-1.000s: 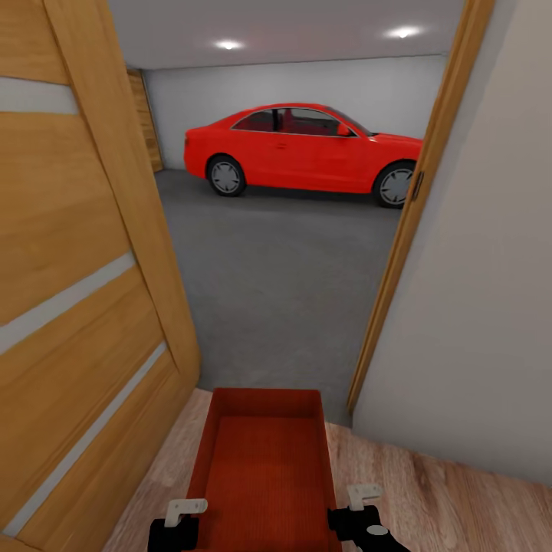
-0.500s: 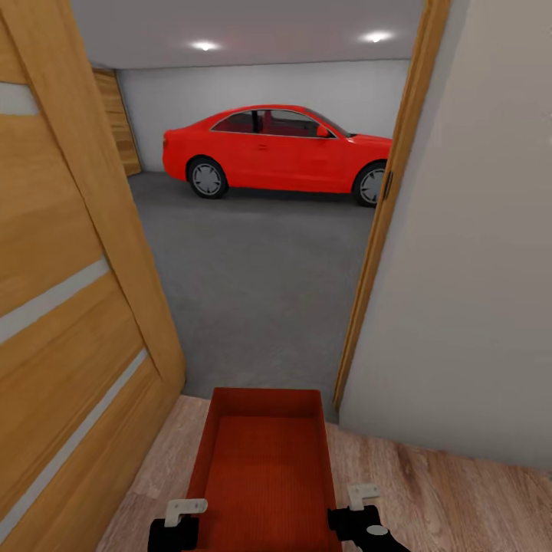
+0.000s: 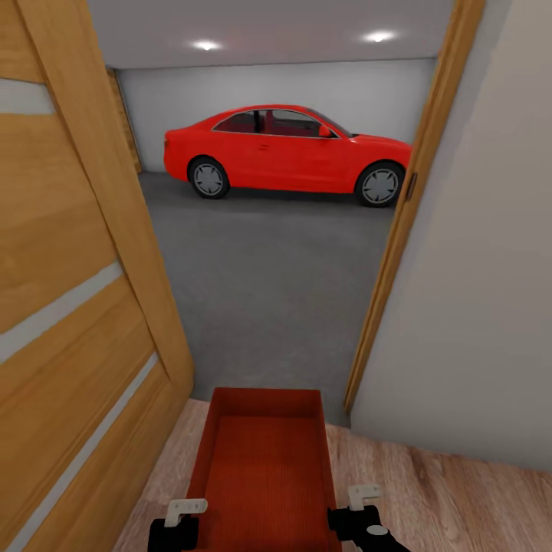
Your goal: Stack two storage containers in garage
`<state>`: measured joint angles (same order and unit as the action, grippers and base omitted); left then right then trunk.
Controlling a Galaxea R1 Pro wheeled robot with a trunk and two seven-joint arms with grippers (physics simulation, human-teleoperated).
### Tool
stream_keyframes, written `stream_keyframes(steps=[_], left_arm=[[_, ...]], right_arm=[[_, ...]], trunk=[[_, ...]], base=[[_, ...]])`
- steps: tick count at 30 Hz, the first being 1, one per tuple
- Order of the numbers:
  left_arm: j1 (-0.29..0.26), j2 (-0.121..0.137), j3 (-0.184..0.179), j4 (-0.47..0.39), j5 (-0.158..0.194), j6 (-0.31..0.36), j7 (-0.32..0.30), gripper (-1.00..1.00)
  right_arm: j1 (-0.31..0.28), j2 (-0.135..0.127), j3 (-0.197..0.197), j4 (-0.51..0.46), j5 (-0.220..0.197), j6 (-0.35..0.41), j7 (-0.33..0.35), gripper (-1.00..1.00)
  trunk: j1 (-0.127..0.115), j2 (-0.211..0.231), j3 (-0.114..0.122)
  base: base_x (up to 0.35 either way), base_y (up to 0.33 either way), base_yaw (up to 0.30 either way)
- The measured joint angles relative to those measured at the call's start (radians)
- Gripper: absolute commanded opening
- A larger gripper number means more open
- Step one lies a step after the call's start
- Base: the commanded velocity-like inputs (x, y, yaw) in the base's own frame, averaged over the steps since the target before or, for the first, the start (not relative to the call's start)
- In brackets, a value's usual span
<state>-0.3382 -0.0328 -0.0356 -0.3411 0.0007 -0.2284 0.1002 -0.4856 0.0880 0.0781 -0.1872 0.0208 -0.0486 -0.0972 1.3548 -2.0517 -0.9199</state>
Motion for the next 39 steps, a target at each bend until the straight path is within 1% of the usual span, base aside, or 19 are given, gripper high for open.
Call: stream_keyframes(steps=[9,16,28,34,39], left_arm=[[0.0,0.0,0.0,0.0,0.0,0.0,0.0,-1.0],[0.0,0.0,0.0,0.0,0.0,0.0,0.0,-1.0],[0.0,0.0,0.001,0.001,0.0,0.0,0.0,-1.0],[0.0,0.0,0.001,0.001,0.0,0.0,0.0,-1.0],[0.0,0.0,0.001,0.001,0.0,0.0,0.0,-1.0]], right_arm=[[0.0,0.0,0.0,0.0,0.0,0.0,0.0,-1.0],[0.0,0.0,0.0,0.0,0.0,0.0,0.0,-1.0],[0.0,0.0,0.0,0.0,0.0,0.0,0.0,-1.0],[0.0,0.0,0.0,0.0,0.0,0.0,0.0,-1.0],[0.0,0.0,0.0,0.0,0.0,0.0,0.001,-1.0]], trunk=[[0.0,0.0,0.0],[0.0,0.0,0.0],[0.0,0.0,0.004],[0.0,0.0,0.005],[0.0,0.0,0.005]], base=[[0.121,0.105,0.0],[0.029,0.025,-0.005],[0.001,0.001,-0.181],[0.001,0.025,-0.038],[0.049,0.22,-0.005]])
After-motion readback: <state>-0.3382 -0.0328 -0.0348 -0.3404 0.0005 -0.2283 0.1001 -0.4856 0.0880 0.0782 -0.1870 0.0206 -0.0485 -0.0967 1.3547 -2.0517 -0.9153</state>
